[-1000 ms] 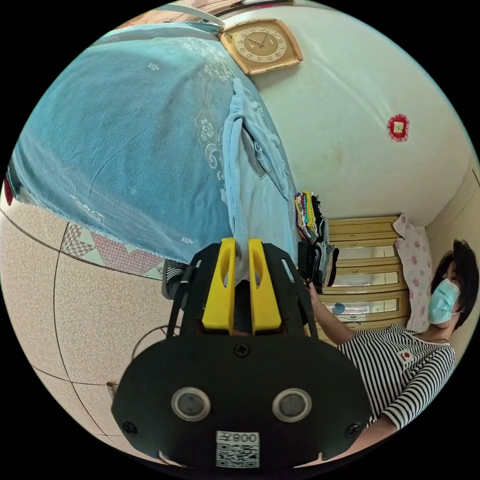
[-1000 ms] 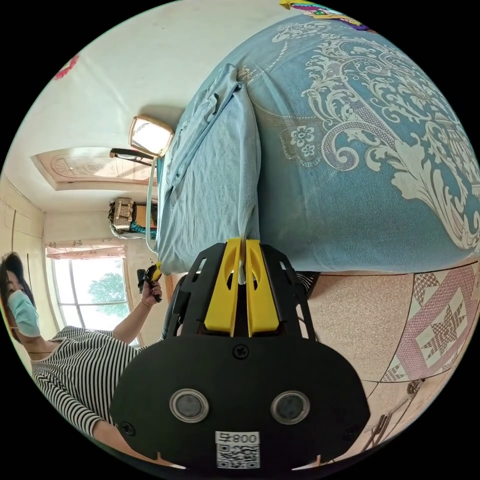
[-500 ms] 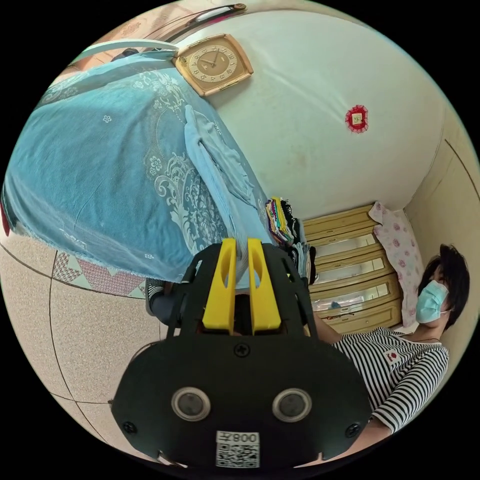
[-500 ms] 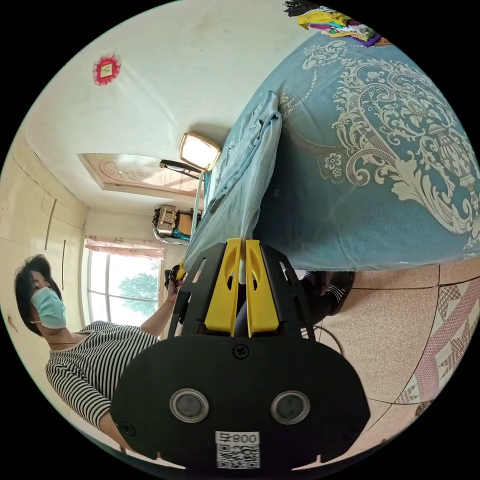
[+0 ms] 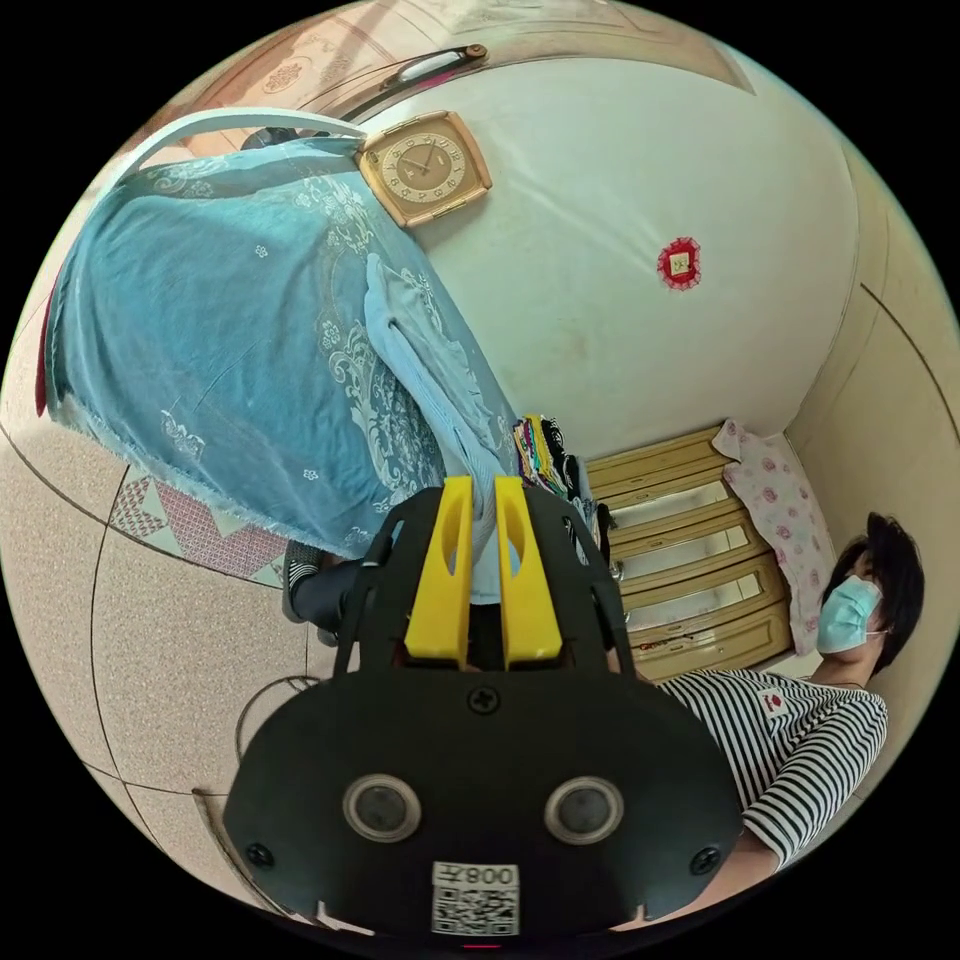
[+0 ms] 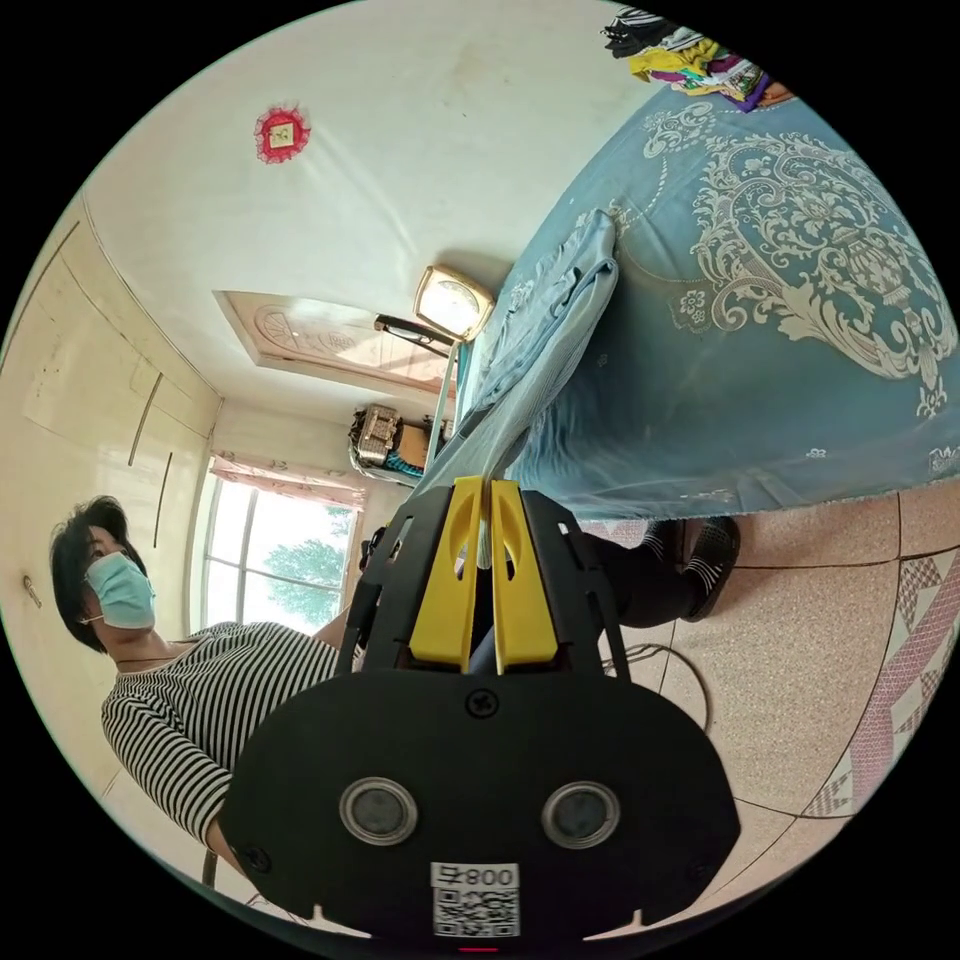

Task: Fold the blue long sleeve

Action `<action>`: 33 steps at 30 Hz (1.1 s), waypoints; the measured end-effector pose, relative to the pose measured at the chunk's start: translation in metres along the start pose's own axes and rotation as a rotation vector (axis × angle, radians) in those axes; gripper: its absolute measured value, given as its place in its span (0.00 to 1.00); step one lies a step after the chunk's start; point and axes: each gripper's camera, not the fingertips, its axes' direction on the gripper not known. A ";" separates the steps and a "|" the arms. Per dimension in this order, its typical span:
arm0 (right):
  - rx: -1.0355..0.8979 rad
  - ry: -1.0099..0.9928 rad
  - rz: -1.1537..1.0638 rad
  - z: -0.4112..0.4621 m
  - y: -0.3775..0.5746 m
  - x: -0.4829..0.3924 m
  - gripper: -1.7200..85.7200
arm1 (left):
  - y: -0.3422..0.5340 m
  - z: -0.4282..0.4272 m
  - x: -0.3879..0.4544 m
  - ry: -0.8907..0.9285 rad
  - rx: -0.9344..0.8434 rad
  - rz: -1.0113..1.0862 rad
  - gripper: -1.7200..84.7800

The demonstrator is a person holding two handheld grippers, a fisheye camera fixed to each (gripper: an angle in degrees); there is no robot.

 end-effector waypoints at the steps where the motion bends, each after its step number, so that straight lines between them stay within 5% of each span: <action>1: -0.001 0.004 -0.001 -0.002 0.009 -0.001 0.03 | 0.006 -0.007 0.000 0.002 0.002 -0.003 0.06; 33: 0.068 -0.085 0.027 -0.028 0.129 -0.016 0.03 | 0.081 -0.094 -0.023 0.169 0.118 -0.082 0.05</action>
